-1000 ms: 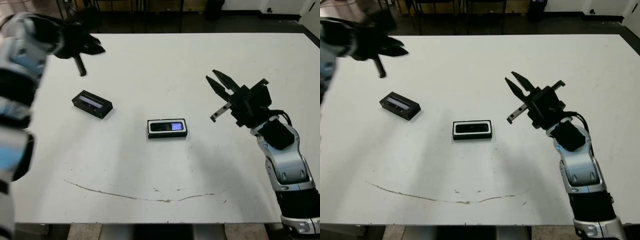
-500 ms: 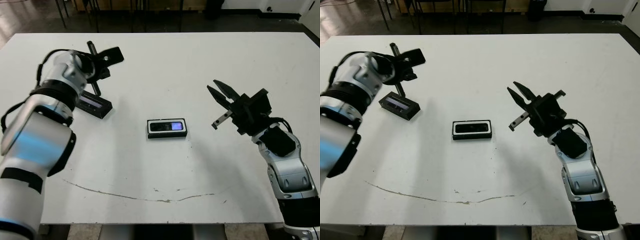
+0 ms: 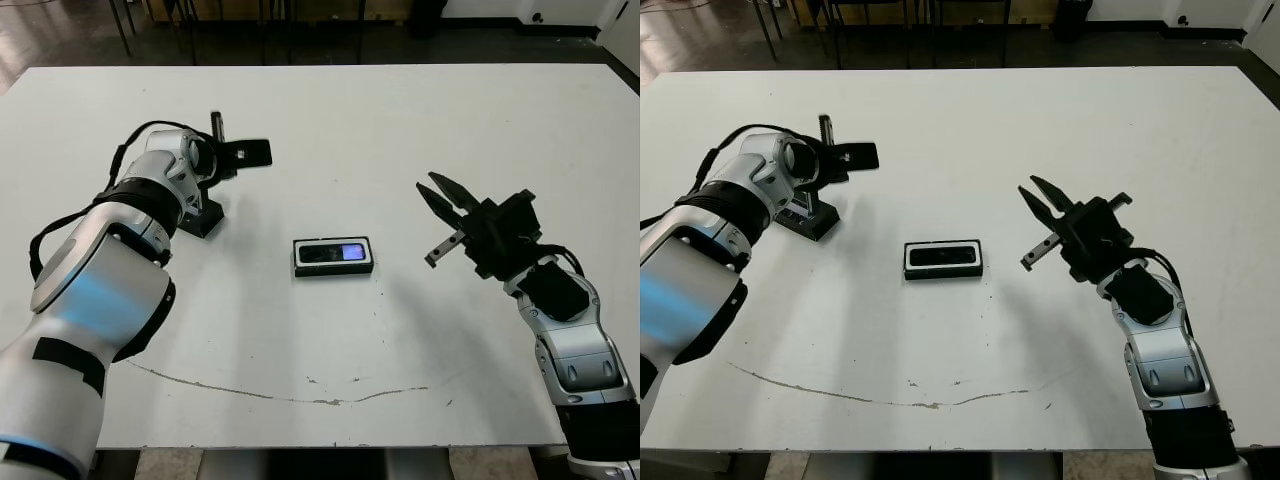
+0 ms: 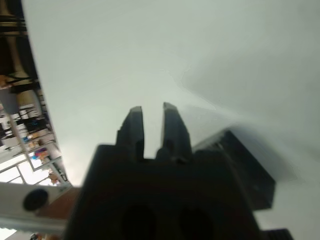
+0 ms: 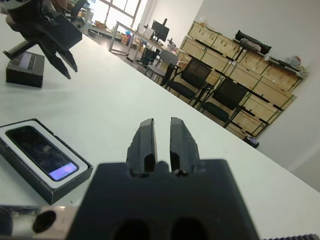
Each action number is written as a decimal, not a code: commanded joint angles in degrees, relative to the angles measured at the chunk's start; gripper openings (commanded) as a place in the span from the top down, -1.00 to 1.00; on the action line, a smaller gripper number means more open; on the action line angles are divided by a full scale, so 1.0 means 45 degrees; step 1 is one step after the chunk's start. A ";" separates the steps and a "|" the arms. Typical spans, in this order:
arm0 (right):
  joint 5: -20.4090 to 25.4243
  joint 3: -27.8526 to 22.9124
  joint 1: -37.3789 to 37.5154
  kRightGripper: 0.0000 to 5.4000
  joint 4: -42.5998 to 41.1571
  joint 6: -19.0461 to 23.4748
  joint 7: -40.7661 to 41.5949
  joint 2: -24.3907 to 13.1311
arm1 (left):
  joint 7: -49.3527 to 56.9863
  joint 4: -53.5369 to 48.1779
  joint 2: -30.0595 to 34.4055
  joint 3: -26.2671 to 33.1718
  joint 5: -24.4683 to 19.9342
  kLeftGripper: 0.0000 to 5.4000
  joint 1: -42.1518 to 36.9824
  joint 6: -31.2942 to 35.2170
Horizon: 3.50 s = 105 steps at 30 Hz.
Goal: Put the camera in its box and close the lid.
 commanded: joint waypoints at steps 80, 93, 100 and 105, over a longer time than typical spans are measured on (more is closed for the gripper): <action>-0.0352 0.0300 -0.0457 1.00 0.1623 -0.0866 0.0528 -0.0218 | 0.4897 -2.2233 0.1403 1.2914 -1.0363 -0.55 1.4921 0.9654; 0.0219 0.0060 -0.0236 1.00 0.1793 -0.0801 0.0738 -0.0239 | 0.5589 -2.0322 0.1276 1.2020 -1.1429 -0.99 1.4178 0.9905; 0.0333 -0.0069 -0.0196 1.00 0.1938 -0.0804 0.0883 -0.0319 | 0.6142 -1.8827 0.1247 1.1660 -1.1142 -0.99 1.4155 0.9040; 0.0487 -0.0131 -0.0232 1.00 0.2186 -0.0935 0.1023 -0.0350 | 0.6433 -1.7934 0.1406 1.1548 -1.0822 -0.99 1.4187 0.8652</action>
